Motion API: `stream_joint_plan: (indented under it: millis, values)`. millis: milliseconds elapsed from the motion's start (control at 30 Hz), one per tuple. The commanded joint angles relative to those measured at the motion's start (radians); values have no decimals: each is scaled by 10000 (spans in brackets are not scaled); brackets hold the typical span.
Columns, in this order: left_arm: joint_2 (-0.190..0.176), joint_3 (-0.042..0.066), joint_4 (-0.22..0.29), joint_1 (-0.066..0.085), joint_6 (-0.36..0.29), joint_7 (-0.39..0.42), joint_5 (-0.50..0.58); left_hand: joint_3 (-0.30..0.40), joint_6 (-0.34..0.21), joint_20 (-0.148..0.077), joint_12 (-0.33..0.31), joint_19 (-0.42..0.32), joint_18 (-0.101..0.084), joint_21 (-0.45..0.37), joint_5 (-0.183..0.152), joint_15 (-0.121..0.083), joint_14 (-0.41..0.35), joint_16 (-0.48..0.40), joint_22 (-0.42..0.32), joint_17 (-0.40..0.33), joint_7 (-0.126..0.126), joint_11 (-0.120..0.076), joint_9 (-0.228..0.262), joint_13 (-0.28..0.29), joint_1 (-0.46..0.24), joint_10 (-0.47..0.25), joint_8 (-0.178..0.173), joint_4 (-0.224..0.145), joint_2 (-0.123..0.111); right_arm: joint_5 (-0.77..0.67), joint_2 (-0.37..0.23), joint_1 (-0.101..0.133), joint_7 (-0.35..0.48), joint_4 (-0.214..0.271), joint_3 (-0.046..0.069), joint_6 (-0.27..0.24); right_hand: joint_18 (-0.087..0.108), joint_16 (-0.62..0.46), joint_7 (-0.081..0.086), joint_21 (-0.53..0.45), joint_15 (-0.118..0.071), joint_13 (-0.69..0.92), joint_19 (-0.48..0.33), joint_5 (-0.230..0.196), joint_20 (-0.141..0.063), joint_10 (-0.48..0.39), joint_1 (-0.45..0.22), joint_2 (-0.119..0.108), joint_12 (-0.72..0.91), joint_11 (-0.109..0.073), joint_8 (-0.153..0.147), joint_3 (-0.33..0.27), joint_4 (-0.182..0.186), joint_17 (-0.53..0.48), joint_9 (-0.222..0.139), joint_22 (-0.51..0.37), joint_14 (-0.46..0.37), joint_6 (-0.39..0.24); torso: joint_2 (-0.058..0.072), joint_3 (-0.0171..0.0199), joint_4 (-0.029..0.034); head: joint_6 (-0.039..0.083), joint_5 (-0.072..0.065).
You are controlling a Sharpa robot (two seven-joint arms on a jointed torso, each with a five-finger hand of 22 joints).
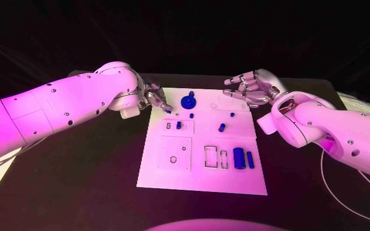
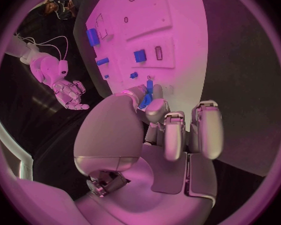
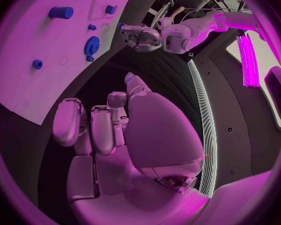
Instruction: Assemble the parts on the task board
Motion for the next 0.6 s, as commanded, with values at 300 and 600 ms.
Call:
stream_joint_plan:
  millis: [300, 600]
  values:
    - [-392, -50, 813, -384, -802, 403, -348, 1516, 122, 27, 72, 226, -128, 63, 127, 16, 1031, 31, 1144, 2632, -23, -16, -5, 54, -66, 129, 40, -1414, -117, 17, 43, -72, 122, -32, -3, 162, 155, -79, -3, -82, -36, -30, -67, 47, -17, -70, -21, 109, -8, 8, -7, 65, 36, -17, -10, -45, 366, 28, -31, -32, 75, -9, 44]
    - [-414, -52, 944, -572, -480, 307, -583, 1560, 135, 23, 77, 225, -127, 58, 171, 12, 1031, 31, 1141, 2632, -27, -20, -6, 59, -95, 146, 38, -1432, -146, 18, 54, -97, 128, -43, -4, 223, 158, -92, -2, -93, -35, -34, -77, 49, -17, -73, -30, 112, -9, 9, -9, 64, 41, -32, -11, -61, 363, 26, -13, -22, 52, -53, 55]
